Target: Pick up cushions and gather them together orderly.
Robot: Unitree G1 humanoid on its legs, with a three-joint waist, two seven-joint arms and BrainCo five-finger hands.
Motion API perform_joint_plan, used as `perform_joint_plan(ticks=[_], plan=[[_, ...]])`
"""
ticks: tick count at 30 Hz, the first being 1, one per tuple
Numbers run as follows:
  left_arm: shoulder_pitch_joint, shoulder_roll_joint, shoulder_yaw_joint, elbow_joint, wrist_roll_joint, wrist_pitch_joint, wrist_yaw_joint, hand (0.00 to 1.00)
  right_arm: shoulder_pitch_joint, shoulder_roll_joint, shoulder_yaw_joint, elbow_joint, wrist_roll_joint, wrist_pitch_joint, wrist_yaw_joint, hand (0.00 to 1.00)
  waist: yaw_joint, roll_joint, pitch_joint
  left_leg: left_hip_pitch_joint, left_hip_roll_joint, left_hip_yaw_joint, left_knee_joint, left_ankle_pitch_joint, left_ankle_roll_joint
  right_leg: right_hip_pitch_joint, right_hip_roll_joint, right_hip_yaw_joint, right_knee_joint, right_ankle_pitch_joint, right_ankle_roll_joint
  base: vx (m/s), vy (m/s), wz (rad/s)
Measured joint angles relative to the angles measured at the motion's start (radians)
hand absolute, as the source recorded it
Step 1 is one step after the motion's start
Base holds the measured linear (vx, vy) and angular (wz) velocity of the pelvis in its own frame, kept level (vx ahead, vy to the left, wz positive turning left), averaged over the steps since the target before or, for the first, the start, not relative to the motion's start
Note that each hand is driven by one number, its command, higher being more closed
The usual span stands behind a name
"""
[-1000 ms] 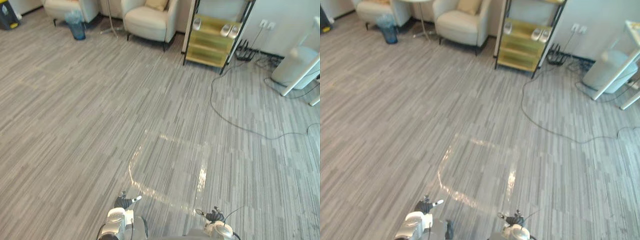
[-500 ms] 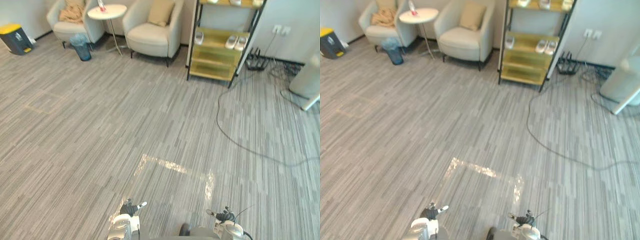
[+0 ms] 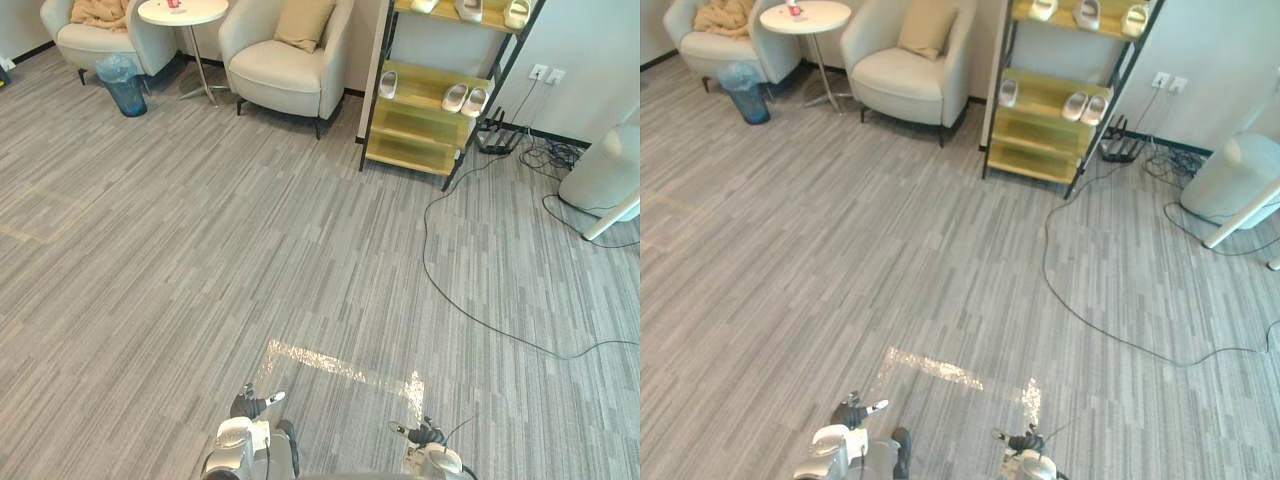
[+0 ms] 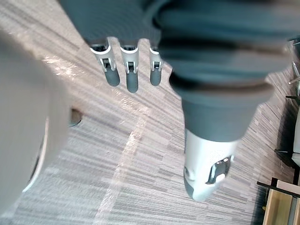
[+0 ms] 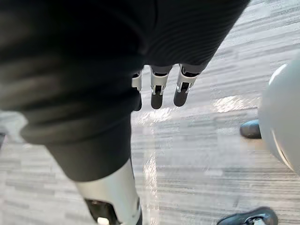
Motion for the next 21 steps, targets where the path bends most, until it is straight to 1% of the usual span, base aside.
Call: perform_joint_plan(ticks=[1, 2, 3, 4, 5, 6, 7, 8, 9, 10, 11, 12, 13, 14, 15, 16, 18, 21], plan=[[0.004, 0.001, 0.0, 0.001, 0.0, 0.002, -0.003, 0.0, 0.007, 0.0, -0.001, -0.002, -0.006, 0.0, 0.005, 0.0, 0.001, -0.001, -0.006, 0.02, -0.011, 0.001, -0.018, -0.003, 0.004, -0.019, -0.015, 0.0, 0.057, 0.004, 0.004, 0.18, 0.087, -0.04], [0.005, 0.001, 0.0, 0.001, 0.0, 0.002, -0.003, 0.0, 0.007, 0.0, -0.001, -0.001, -0.01, 0.001, 0.005, 0.0, 0.0, -0.003, -0.008, 0.027, -0.016, 0.0, -0.024, -0.003, 0.006, -0.028, -0.021, -0.002, 0.079, 0.006, 0.003, 0.18, 0.063, 0.02], [0.008, 0.002, 0.0, 0.004, 0.0, 0.003, -0.003, 0.0, 0.008, -0.001, -0.003, -0.001, -0.028, 0.0, 0.01, 0.0, -0.002, -0.001, -0.013, 0.041, -0.023, -0.014, -0.04, -0.007, 0.011, -0.066, -0.033, 0.0, 0.157, -0.001, 0.003, 0.1, 0.03, 0.06], [0.008, 0.003, 0.0, 0.008, 0.0, 0.002, -0.003, 0.0, 0.008, -0.001, -0.004, -0.002, -0.03, -0.001, 0.011, 0.0, -0.004, 0.0, -0.014, 0.043, -0.024, -0.016, -0.042, -0.007, 0.012, -0.072, -0.033, 0.0, 0.168, -0.009, 0.007, 0.15, 0.018, 0.22], [0.008, 0.003, -0.001, 0.02, 0.0, 0.004, -0.003, 0.0, 0.01, -0.004, -0.004, -0.002, -0.033, -0.002, 0.014, 0.0, -0.01, 0.013, -0.021, 0.054, -0.019, -0.033, -0.055, -0.008, 0.012, -0.091, -0.027, -0.002, 0.188, -0.061, 0.012, 0.13, -0.024, 0.38], [0.013, 0.003, -0.01, 0.021, 0.0, 0.004, -0.002, 0.0, 0.012, -0.008, -0.003, -0.002, -0.033, -0.002, 0.014, 0.0, -0.01, 0.022, -0.027, 0.069, -0.009, -0.047, -0.062, -0.007, 0.01, -0.113, -0.014, -0.008, 0.179, -0.098, 0.005, 0.18, -0.065, 0.49], [0.019, 0.003, -0.018, 0.021, 0.0, 0.004, -0.002, 0.0, 0.013, -0.009, -0.003, -0.002, -0.034, -0.004, 0.014, 0.0, -0.012, 0.025, -0.034, 0.07, -0.003, -0.059, -0.06, -0.006, 0.01, -0.123, -0.007, -0.009, 0.155, -0.105, -0.001, 0.13, -0.119, 0.54], [0.021, 0.003, -0.019, 0.02, 0.0, 0.003, -0.002, 0.0, 0.014, -0.011, -0.003, -0.001, -0.033, -0.004, 0.014, 0.0, -0.014, 0.025, -0.035, 0.078, -0.002, -0.075, -0.052, -0.005, 0.008, -0.121, -0.007, -0.012, 0.074, -0.095, -0.007, 0.09, -0.126, 0.41], [0.021, 0.004, -0.019, 0.019, 0.0, 0.003, -0.002, 0.0, 0.014, -0.011, -0.003, 0.0, -0.034, -0.004, 0.014, 0.0, -0.014, 0.021, -0.036, 0.081, -0.005, -0.078, -0.05, -0.006, 0.007, -0.123, -0.01, -0.012, 0.036, -0.071, -0.009, 0.06, -0.12, 0.33], [0.024, 0.008, -0.019, 0.017, 0.0, 0.002, -0.002, 0.0, 0.019, -0.008, -0.003, 0.001, -0.033, -0.003, 0.014, 0.0, -0.013, 0.007, -0.044, 0.083, -0.015, -0.08, -0.049, -0.007, -0.003, -0.13, -0.013, -0.005, -0.024, -0.008, -0.004, 0.07, -0.161, 0.22], [0.029, 0.003, -0.019, 0.022, 0.0, 0.003, -0.002, 0.0, 0.029, -0.009, -0.004, 0.004, -0.034, -0.003, 0.013, 0.0, -0.014, 0.007, -0.067, 0.081, -0.01, -0.099, -0.056, -0.008, -0.025, -0.113, -0.007, -0.002, -0.055, -0.018, 0.012, 0.06, -0.197, 0.1], [0.035, -0.003, -0.019, 0.023, 0.0, 0.002, -0.001, 0.0, 0.031, -0.026, -0.004, 0.006, -0.034, -0.003, 0.013, 0.0, -0.012, 0.019, -0.07, 0.081, 0.003, -0.097, -0.074, 0.001, -0.04, -0.102, 0.009, -0.005, -0.097, -0.014, 0.008, 0.05, -0.193, 0.03], [0.036, -0.005, -0.018, 0.023, 0.0, 0.002, -0.001, 0.0, 0.032, -0.026, -0.004, 0.006, -0.034, -0.003, 0.014, 0.0, -0.012, 0.021, -0.072, 0.081, 0.004, -0.097, -0.078, 0.004, -0.043, -0.101, 0.01, -0.005, -0.106, -0.014, 0.008, 0.0, -0.156, -0.19], [0.039, -0.009, -0.018, 0.026, 0.0, 0.002, -0.001, 0.0, 0.032, -0.028, -0.005, 0.008, -0.034, -0.003, 0.013, 0.0, -0.011, 0.033, -0.078, 0.082, 0.009, -0.096, -0.097, 0.014, -0.057, -0.097, 0.021, -0.004, -0.139, -0.014, 0.007, 0.0, -0.148, -0.14], [0.038, -0.01, -0.019, 0.037, 0.001, 0.003, -0.002, 0.0, 0.033, -0.036, -0.01, 0.007, -0.034, -0.003, 0.012, 0.0, -0.018, 0.041, -0.08, 0.088, 0.015, -0.098, -0.109, 0.022, -0.068, -0.082, 0.035, -0.006, -0.158, -0.004, 0.001, 0.01, -0.117, -0.13], [0.038, -0.01, -0.019, 0.037, 0.001, 0.003, -0.002, 0.0, 0.034, -0.037, -0.011, 0.007, -0.034, -0.003, 0.012, 0.0, -0.018, 0.042, -0.079, 0.092, 0.017, -0.098, -0.111, 0.023, -0.069, -0.08, 0.038, -0.006, -0.16, -0.003, 0.0, 0.0, -0.101, -0.02], [0.04, -0.009, -0.019, 0.037, 0.001, 0.002, -0.003, 0.0, 0.049, -0.04, -0.025, 0.009, -0.035, -0.002, 0.012, 0.0, -0.018, 0.027, -0.076, 0.134, 0.024, -0.1, -0.141, 0.032, -0.079, -0.045, 0.047, -0.011, -0.187, -0.001, -0.003, -0.03, -0.062, 0.0], [0.039, -0.006, -0.021, 0.037, 0.001, 0.002, -0.004, 0.0, 0.061, -0.051, -0.025, 0.011, -0.035, 0.002, 0.012, 0.0, -0.02, 0.017, -0.076, 0.134, 0.017, -0.1, -0.16, 0.043, -0.074, -0.045, 0.044, -0.013, -0.205, 0.007, 0.001, 0.0, 0.0, 0.0]])
